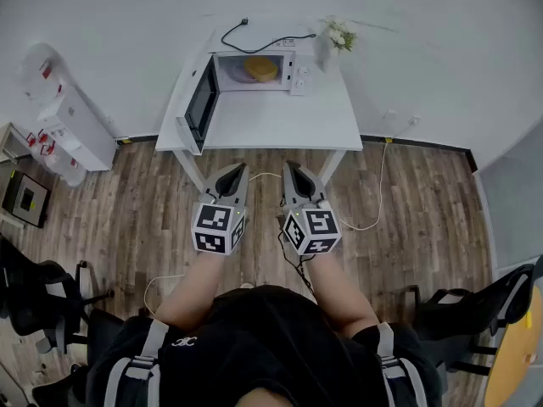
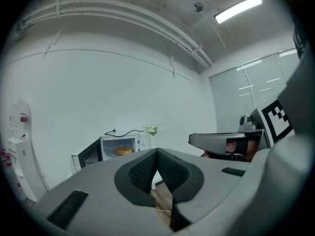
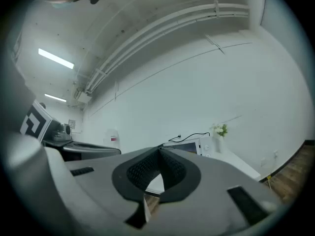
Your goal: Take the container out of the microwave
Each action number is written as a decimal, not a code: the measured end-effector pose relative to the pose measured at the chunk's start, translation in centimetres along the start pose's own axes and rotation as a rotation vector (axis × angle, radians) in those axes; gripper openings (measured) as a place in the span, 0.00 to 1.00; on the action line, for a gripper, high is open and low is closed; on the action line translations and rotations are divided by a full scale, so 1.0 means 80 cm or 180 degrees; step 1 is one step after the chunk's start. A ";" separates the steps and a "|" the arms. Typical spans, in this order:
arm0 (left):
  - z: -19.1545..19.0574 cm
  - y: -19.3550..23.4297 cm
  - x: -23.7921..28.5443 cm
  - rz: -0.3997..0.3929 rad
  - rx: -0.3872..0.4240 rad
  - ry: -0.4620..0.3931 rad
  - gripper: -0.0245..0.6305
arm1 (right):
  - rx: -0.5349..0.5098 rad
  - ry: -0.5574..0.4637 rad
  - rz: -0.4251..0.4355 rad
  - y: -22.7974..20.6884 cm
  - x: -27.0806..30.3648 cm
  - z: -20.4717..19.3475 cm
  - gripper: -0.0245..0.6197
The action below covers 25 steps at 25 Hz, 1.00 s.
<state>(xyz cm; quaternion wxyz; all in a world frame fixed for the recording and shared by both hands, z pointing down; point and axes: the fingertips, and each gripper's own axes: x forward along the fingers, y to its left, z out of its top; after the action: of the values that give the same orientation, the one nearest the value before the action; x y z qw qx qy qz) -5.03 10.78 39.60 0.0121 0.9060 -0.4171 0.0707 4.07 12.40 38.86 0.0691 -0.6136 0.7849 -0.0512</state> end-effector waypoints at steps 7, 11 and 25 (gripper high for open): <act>-0.007 0.011 -0.011 0.0005 0.0009 0.0031 0.05 | -0.0012 -0.0051 0.0014 0.019 0.001 0.001 0.04; -0.010 0.027 -0.017 -0.0014 0.0046 0.0024 0.05 | -0.0055 -0.0054 -0.0023 0.034 0.012 -0.004 0.04; -0.022 0.076 -0.012 -0.0186 0.0103 0.0000 0.05 | -0.0131 -0.0054 -0.0165 0.058 0.048 -0.026 0.04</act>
<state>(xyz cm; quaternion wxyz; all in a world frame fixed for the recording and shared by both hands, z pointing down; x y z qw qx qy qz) -10.46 7.65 41.02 -0.0005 0.9179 -0.3892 0.0771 -1.61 9.77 39.99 0.0617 -0.6355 0.7690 -0.0315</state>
